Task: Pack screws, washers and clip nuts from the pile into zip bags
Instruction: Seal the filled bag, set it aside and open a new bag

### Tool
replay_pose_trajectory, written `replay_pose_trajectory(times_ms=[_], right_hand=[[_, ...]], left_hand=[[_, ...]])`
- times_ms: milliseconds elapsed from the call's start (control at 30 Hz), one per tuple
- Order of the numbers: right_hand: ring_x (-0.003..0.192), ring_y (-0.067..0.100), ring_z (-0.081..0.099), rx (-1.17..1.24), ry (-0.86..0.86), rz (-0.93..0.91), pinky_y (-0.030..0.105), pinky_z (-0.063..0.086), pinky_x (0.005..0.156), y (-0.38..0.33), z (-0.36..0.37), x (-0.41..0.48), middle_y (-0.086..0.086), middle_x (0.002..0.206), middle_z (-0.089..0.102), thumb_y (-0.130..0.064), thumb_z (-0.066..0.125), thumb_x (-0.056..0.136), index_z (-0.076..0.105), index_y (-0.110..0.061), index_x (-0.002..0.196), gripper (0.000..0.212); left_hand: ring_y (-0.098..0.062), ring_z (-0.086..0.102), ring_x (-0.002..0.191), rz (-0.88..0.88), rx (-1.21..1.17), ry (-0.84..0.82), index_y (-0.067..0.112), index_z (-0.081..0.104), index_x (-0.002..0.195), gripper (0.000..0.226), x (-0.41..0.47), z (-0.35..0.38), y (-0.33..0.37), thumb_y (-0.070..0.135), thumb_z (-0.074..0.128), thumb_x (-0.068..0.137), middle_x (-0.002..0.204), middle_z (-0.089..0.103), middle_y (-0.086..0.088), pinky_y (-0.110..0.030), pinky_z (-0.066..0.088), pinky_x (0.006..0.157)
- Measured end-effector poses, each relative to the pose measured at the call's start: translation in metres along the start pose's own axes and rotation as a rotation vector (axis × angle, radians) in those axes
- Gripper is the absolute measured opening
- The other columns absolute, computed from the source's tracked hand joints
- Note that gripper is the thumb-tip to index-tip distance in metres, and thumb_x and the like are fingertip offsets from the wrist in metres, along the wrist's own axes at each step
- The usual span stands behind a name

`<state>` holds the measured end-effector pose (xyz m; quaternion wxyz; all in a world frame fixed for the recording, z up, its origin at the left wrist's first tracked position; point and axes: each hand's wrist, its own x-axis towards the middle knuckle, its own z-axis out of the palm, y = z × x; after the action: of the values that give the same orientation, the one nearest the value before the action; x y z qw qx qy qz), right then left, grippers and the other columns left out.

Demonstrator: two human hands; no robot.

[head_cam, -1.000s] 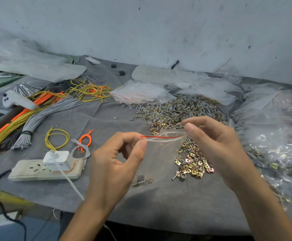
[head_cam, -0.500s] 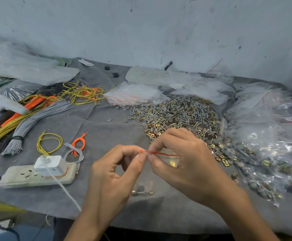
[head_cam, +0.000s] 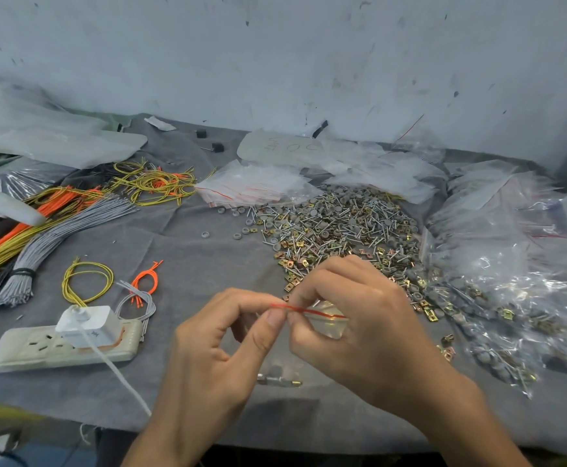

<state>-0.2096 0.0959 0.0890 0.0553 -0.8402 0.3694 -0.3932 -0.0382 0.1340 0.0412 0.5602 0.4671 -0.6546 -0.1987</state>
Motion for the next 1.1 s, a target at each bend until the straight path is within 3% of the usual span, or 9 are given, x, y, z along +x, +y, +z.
replay_pose_trajectory(times_ms=[267,467,733,867,1000,1100], right_hand=[[0.073,0.018,0.058,-0.035,0.067,-0.024,0.036,0.048,0.071,0.005,-0.012,-0.007,-0.008,0.076,0.063,-0.021,0.069,0.073,0.068,-0.018,0.072,0.004],[0.074,0.017,0.06,-0.01,0.083,0.005,0.035,0.049,0.07,0.009,-0.022,-0.011,-0.006,0.076,0.064,-0.017,0.071,0.072,0.07,-0.015,0.073,0.003],[0.074,0.015,0.061,-0.004,0.096,0.095,0.034,0.05,0.068,0.034,-0.036,-0.024,-0.008,0.077,0.063,-0.018,0.071,0.076,0.07,-0.015,0.074,0.004],[0.074,0.013,0.061,-0.004,0.095,0.133,0.036,0.05,0.067,0.042,-0.036,-0.03,-0.009,0.076,0.064,-0.013,0.074,0.074,0.07,-0.015,0.074,0.004],[0.074,0.012,0.062,0.037,0.108,0.164,0.034,0.051,0.067,0.044,-0.037,-0.034,-0.009,0.076,0.065,-0.013,0.074,0.075,0.07,-0.015,0.075,0.004],[0.073,0.009,0.062,0.036,0.113,0.183,0.031,0.051,0.067,0.047,-0.04,-0.038,-0.012,0.076,0.064,-0.016,0.072,0.075,0.071,-0.017,0.075,0.002]], left_hand=[[-0.017,0.06,0.074,0.026,0.001,0.046,0.033,0.068,0.093,0.009,0.0,-0.002,0.012,0.038,0.06,0.092,0.082,0.066,0.002,-0.02,0.044,0.071],[-0.006,0.058,0.07,0.006,0.016,0.117,0.034,0.068,0.093,0.011,-0.002,0.003,0.01,0.04,0.06,0.091,0.079,0.064,0.006,-0.01,0.042,0.069],[-0.004,0.06,0.073,-0.078,-0.104,0.132,0.038,0.068,0.094,0.014,0.009,0.005,0.001,0.046,0.059,0.088,0.082,0.067,0.009,-0.017,0.047,0.071],[-0.016,0.058,0.068,-0.121,-0.134,0.13,0.037,0.068,0.093,0.015,0.011,0.009,0.0,0.049,0.062,0.086,0.076,0.063,0.004,-0.024,0.047,0.065],[-0.016,0.059,0.067,-0.123,-0.142,0.121,0.034,0.067,0.093,0.009,0.012,0.012,0.0,0.037,0.06,0.088,0.074,0.064,-0.001,-0.011,0.045,0.064],[-0.005,0.06,0.066,-0.112,-0.138,0.118,0.034,0.066,0.092,0.008,0.013,0.015,0.001,0.035,0.058,0.089,0.077,0.066,-0.005,-0.007,0.043,0.066]])
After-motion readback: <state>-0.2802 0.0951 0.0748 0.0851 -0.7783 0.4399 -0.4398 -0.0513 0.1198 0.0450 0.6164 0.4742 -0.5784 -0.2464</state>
